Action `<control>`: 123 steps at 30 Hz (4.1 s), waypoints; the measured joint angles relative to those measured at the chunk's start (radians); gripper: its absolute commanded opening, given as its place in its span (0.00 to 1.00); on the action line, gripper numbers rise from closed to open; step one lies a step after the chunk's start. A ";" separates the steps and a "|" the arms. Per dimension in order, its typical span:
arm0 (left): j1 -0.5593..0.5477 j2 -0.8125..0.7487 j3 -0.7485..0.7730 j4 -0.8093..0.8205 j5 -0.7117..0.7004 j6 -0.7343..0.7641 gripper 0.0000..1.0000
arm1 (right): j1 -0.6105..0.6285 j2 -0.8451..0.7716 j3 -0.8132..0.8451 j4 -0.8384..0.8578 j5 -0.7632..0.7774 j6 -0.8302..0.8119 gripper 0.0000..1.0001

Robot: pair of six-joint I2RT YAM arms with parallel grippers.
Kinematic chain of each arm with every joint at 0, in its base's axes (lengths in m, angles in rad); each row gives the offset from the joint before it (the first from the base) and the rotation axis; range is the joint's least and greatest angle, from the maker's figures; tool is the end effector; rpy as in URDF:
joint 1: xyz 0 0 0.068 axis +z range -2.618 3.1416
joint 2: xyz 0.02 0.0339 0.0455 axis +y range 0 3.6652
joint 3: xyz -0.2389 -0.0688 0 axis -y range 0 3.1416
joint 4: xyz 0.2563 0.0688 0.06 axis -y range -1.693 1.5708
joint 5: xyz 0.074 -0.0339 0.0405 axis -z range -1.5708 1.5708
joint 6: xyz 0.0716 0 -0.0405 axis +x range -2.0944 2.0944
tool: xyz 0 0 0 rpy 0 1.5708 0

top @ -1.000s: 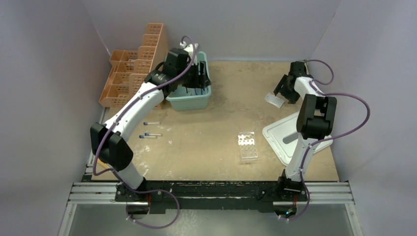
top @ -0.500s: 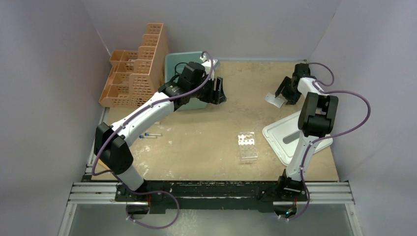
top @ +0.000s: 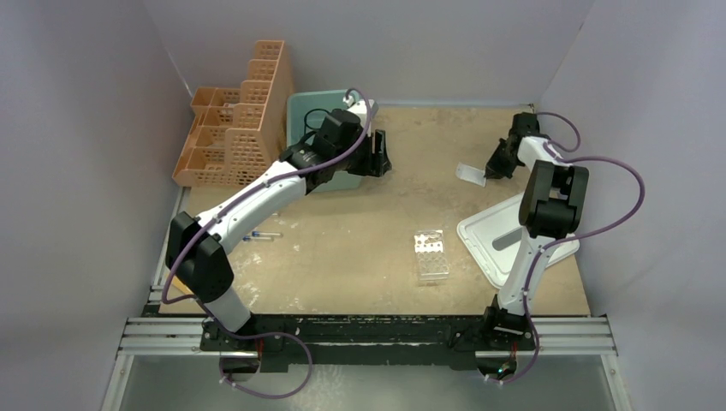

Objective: Organize the chemistry lab equipment

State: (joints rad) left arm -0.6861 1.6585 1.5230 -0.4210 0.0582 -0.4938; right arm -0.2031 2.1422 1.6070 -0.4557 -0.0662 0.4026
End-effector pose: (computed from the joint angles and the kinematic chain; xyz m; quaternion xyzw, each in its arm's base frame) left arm 0.3274 -0.2734 0.2995 0.0979 0.8684 -0.2912 0.3893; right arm 0.4710 -0.0922 0.1137 0.2766 0.9170 0.0600 0.2812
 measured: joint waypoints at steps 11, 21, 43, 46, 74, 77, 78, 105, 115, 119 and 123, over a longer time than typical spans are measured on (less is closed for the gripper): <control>-0.011 0.000 -0.024 0.036 -0.050 -0.053 0.58 | 0.008 -0.061 -0.132 0.095 -0.142 0.004 0.00; -0.027 0.009 -0.104 0.093 -0.060 -0.170 0.59 | 0.116 -0.242 -0.343 0.133 -0.305 0.049 0.00; -0.116 0.161 -0.181 0.169 -0.153 -0.229 0.61 | 0.327 -0.268 -0.254 0.121 -0.043 0.003 0.72; -0.116 0.161 -0.185 0.173 -0.162 -0.228 0.61 | 0.325 -0.214 -0.216 0.094 0.018 -0.013 0.72; -0.116 0.179 -0.223 0.288 -0.240 -0.232 0.64 | 0.389 -0.097 -0.146 -0.007 0.057 -0.030 0.00; -0.116 0.203 -0.243 0.320 -0.237 -0.267 0.65 | 0.390 -0.108 -0.176 0.029 -0.014 -0.029 0.00; -0.116 0.211 -0.249 0.326 -0.237 -0.276 0.65 | 0.390 -0.110 -0.184 0.040 -0.035 -0.027 0.00; -0.121 0.356 -0.325 0.654 -0.322 -0.603 0.46 | 0.394 -0.146 -0.343 0.238 -0.340 -0.030 0.00; -0.185 0.331 -0.313 0.434 -0.534 -0.550 0.57 | 0.412 -0.175 -0.369 0.240 -0.296 -0.037 0.13; -0.217 0.309 -0.318 0.366 -0.584 -0.534 0.58 | 0.431 -0.189 -0.370 0.229 -0.253 -0.074 0.22; -0.217 0.279 -0.347 0.352 -0.590 -0.535 0.58 | 0.460 -0.199 -0.370 0.230 -0.229 -0.120 0.33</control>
State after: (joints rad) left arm -0.9035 1.9373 1.1759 -0.0692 -0.5320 -1.0286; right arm 0.2569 1.9434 1.2373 -0.2253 -0.2955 0.2825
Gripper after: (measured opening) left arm 0.576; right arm 0.271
